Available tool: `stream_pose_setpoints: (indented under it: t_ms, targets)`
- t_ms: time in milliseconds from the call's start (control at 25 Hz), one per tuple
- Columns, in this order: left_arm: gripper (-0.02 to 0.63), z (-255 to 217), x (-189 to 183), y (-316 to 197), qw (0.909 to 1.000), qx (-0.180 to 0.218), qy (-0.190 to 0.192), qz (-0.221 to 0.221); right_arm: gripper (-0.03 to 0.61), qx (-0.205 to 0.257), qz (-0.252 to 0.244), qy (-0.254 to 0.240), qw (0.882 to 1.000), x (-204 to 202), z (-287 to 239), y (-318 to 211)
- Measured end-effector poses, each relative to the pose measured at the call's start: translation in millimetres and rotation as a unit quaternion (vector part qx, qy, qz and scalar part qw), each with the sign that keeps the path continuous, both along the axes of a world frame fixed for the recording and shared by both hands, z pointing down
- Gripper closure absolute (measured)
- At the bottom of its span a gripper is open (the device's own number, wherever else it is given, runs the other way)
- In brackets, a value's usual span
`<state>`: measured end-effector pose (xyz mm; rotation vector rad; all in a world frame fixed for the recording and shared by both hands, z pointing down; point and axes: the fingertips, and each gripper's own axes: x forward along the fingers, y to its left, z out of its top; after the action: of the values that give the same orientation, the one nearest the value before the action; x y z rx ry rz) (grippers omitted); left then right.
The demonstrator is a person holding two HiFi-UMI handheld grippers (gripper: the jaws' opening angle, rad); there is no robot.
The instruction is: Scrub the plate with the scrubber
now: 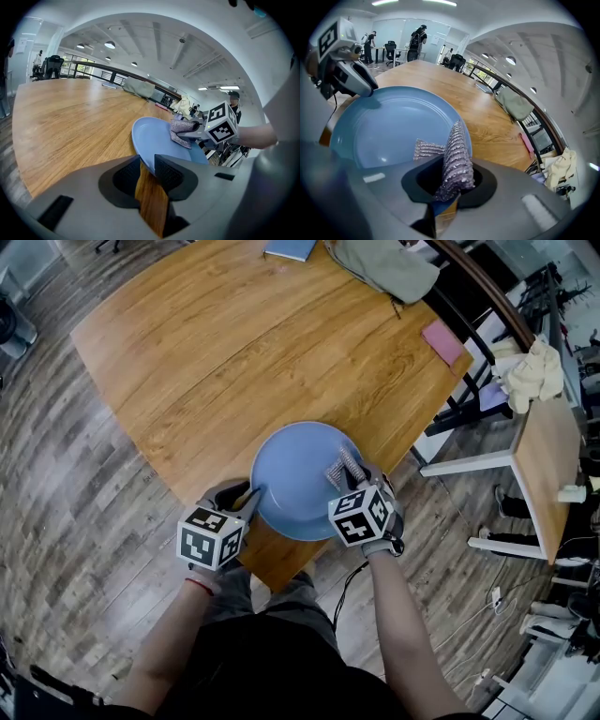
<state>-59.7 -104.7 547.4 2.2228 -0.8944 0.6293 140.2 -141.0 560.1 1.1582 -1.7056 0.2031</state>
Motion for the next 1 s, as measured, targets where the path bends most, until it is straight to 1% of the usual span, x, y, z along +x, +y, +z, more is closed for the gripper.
stream_pose_setpoints:
  t_ms: [200,440,760,1000]
  targets:
    - [0.523,0.1,0.0,-0.6,1.0000,0.000,-0.004,-0.004,0.520,-0.031,0.002,-0.017,0.999,-2.7,1.0,20.5]
    - [0.523,-1.4,0.6,-0.8,0.9999,0.001,-0.005,-0.010,0.519,-0.081,0.010,-0.067,0.994,-12.7,0.0,39.8]
    - [0.526,-1.1,-0.1,0.0,0.9998,0.003,-0.005,-0.019,0.518,-0.119,-0.016,-0.103,0.987,-40.6,0.8,59.8]
    - [0.528,-0.6,-1.3,0.2,0.9997,0.003,-0.004,-0.023,0.517,-0.138,-0.046,-0.118,0.982,-65.9,2.2,69.1]
